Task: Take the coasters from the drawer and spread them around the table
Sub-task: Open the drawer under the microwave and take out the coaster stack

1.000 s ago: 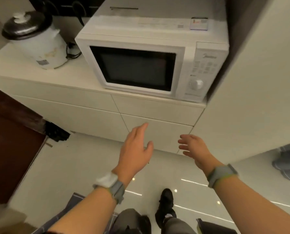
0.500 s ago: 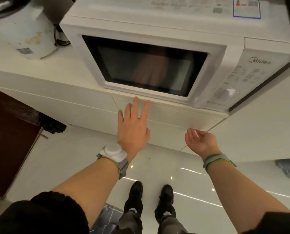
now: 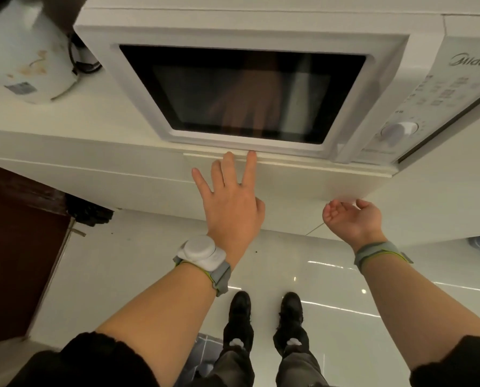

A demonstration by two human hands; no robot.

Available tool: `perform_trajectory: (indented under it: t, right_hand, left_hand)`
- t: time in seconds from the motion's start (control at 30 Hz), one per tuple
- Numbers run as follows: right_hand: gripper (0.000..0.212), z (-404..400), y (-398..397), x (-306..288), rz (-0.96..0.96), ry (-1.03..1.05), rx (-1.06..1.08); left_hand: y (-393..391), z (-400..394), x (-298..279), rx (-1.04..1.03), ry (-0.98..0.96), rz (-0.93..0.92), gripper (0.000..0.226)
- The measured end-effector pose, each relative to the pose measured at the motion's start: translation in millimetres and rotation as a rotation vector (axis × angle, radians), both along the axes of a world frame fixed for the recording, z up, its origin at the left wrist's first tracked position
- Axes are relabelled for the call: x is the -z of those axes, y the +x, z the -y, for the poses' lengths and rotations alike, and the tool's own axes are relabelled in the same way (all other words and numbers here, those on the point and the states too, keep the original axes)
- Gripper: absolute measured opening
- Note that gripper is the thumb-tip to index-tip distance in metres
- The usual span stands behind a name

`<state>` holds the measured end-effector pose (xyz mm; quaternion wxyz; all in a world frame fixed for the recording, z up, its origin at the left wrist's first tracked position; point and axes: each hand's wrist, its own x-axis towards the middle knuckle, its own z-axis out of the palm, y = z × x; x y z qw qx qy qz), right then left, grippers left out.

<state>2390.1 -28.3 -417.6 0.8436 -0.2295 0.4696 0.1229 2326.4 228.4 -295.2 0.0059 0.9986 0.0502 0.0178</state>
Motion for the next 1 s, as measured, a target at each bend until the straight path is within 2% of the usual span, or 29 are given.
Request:
perform_trajectory:
  t: [0.17,0.23,0.33,0.4,0.5,0.6,0.77,1.0]
  right_hand:
    - [0.043,-1.3,-31.5,0.5,0.015,-0.001,0.005]
    - [0.045,2.1,-55.3,-3.8,-0.005,-0.041,-0.078]
    - [0.035,16.1,-93.7,-10.4,-0.026,-0.118,-0.278]
    - [0.029,26.8,-112.4,-17.1,-0.034,-0.213,-0.386]
    - [0.029,39.1,-129.5,-36.0,0.017,-0.486,-0.530]
    - [0.049,42.9,-142.8,-68.2,0.198,-0.675,-0.633]
    - [0.043,32.7,-164.6,-112.1,0.451,-0.942,-0.747]
    - [0.047,44.6,-190.4,-119.3,0.462,-1.113,-0.984]
  left_hand:
    - [-3.3,4.7,2.8,-0.014,-0.090,-0.021,0.080]
    - [-15.1,1.8,8.0,0.020,-0.110,-0.074,0.078]
    - [-43.2,-5.3,13.1,0.078,-0.112,-0.123,0.078]
    - [-58.2,-8.4,13.5,0.093,-0.096,-0.108,0.073]
    - [-76.4,-11.7,14.5,0.101,-0.081,-0.069,0.067]
    - [-93.3,-14.5,13.3,0.113,-0.082,-0.048,0.062]
    - [-112.4,-20.5,15.8,0.137,-0.070,-0.067,0.062]
    - [-139.2,-28.5,20.8,0.159,-0.126,-0.032,0.061]
